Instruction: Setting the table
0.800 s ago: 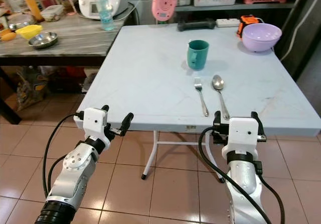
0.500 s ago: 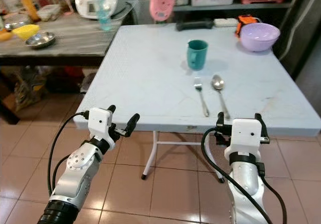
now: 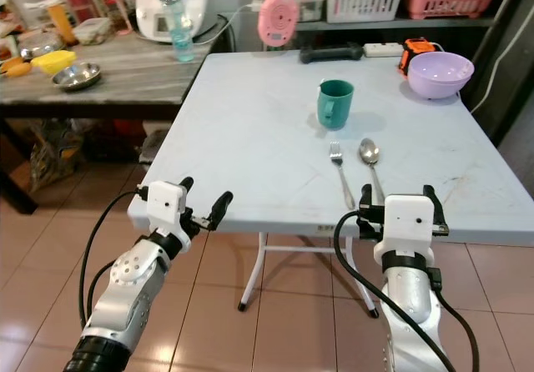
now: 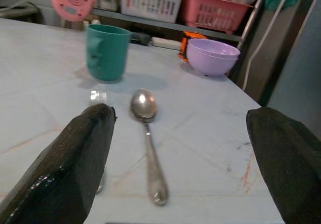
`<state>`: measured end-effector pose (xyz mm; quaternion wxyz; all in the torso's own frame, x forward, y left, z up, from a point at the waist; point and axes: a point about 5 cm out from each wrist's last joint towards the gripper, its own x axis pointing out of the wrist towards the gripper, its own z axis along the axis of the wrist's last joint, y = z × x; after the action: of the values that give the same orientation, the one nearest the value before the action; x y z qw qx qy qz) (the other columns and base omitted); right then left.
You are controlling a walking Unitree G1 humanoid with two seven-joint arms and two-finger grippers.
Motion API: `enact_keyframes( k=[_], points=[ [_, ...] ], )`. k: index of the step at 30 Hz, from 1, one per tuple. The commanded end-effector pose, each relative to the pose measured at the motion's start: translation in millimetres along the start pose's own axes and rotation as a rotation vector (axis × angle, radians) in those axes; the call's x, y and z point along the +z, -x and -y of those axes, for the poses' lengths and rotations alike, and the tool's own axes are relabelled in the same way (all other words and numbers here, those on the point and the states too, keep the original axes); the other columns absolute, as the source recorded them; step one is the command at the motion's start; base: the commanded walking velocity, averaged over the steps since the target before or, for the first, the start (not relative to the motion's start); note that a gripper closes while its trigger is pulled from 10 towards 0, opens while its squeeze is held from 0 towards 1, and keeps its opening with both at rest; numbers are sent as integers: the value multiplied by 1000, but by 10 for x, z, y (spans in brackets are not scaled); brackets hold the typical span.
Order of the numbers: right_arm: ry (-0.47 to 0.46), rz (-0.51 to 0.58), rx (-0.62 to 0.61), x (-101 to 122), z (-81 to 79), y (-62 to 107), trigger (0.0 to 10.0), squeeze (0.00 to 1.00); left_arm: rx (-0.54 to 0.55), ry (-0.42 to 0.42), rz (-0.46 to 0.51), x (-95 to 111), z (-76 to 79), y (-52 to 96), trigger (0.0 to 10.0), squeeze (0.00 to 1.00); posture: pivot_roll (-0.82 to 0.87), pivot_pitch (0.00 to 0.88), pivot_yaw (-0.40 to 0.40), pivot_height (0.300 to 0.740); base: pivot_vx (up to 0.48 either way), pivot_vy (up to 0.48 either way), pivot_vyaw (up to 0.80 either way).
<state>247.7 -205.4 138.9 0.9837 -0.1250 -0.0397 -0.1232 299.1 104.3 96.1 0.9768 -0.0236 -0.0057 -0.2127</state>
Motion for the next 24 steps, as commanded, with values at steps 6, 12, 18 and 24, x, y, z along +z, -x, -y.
enact_keyframes(
  k=[6, 12, 18, 24],
  points=[
    [-10, 4, 14, 10, -40, 4, 10000, 0, -12, -6, 5, 16, -2, 3, 10000, 0, -200, 21, 87, 740, 291, 0, -698],
    [-13, 0, 26, 1, -67, 22, 10000, 0, -17, -7, -2, 5, 8, 8, 10000, 0, -199, 24, 89, 740, 273, 0, -109],
    [-18, -10, 44, -18, -99, 27, 10000, 0, -2, -6, -10, -15, 1, 33, 10000, 0, -194, 26, 90, 740, 87, 0, 0],
    [-35, -26, 111, -41, -199, 52, 10000, 0, 7, -28, -42, -74, -53, 131, 10000, 0, -187, 33, 91, 740, 0, 0, 0]
  ],
)
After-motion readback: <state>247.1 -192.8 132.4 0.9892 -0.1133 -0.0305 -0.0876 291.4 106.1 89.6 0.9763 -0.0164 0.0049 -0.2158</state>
